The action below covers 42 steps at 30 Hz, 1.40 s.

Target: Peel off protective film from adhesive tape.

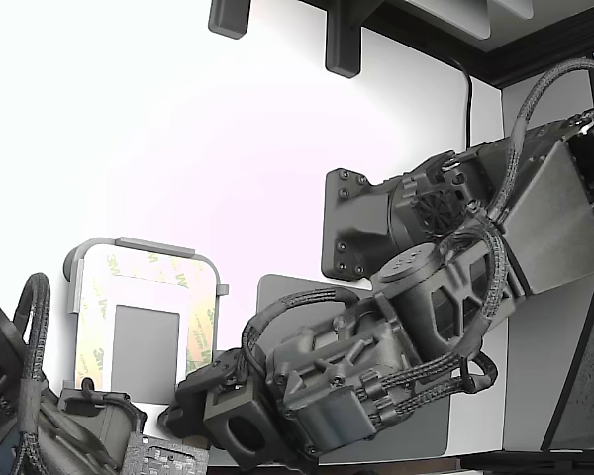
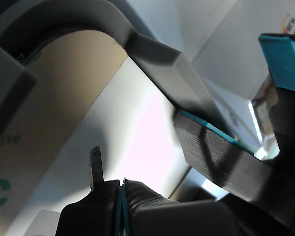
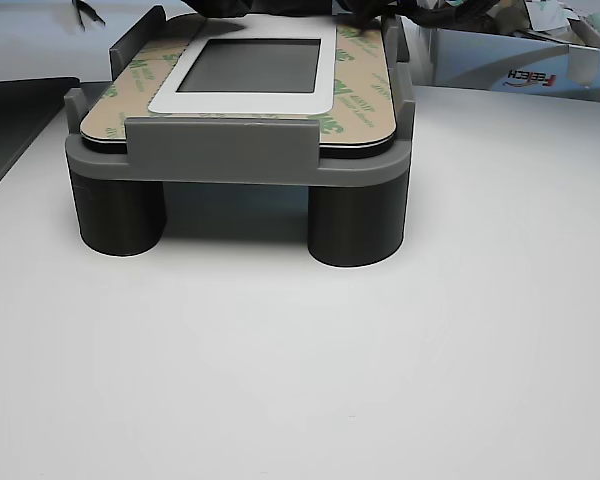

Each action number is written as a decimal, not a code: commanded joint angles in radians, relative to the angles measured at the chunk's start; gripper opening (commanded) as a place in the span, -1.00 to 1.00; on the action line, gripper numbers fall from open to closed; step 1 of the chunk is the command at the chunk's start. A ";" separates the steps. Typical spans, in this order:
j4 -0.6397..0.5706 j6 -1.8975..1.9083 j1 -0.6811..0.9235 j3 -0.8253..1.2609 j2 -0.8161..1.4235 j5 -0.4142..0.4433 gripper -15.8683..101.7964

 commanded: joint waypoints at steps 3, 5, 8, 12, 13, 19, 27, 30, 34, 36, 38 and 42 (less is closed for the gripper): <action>0.003 -0.005 -0.005 -0.035 0.015 -0.006 -0.92; 0.005 -0.006 -0.003 -0.032 0.015 -0.006 -0.92; 0.008 -0.014 -0.003 -0.032 0.012 -0.006 -0.92; 0.009 -0.023 -0.003 -0.032 0.008 -0.005 -0.92; 0.009 -0.025 -0.003 -0.034 0.006 -0.005 -0.92; 0.012 -0.028 -0.003 -0.037 0.003 -0.003 -0.92; 0.003 -0.029 -0.003 -0.035 -0.002 -0.006 -0.92; 0.000 -0.026 -0.003 -0.035 -0.005 -0.011 -0.92; -0.008 -0.018 -0.005 -0.034 -0.008 -0.014 -0.92; -0.005 -0.015 -0.005 -0.034 -0.008 -0.014 -0.92; 0.002 -0.009 -0.005 -0.037 -0.006 -0.015 -0.92; 0.008 0.002 -0.005 -0.038 -0.006 -0.020 -0.92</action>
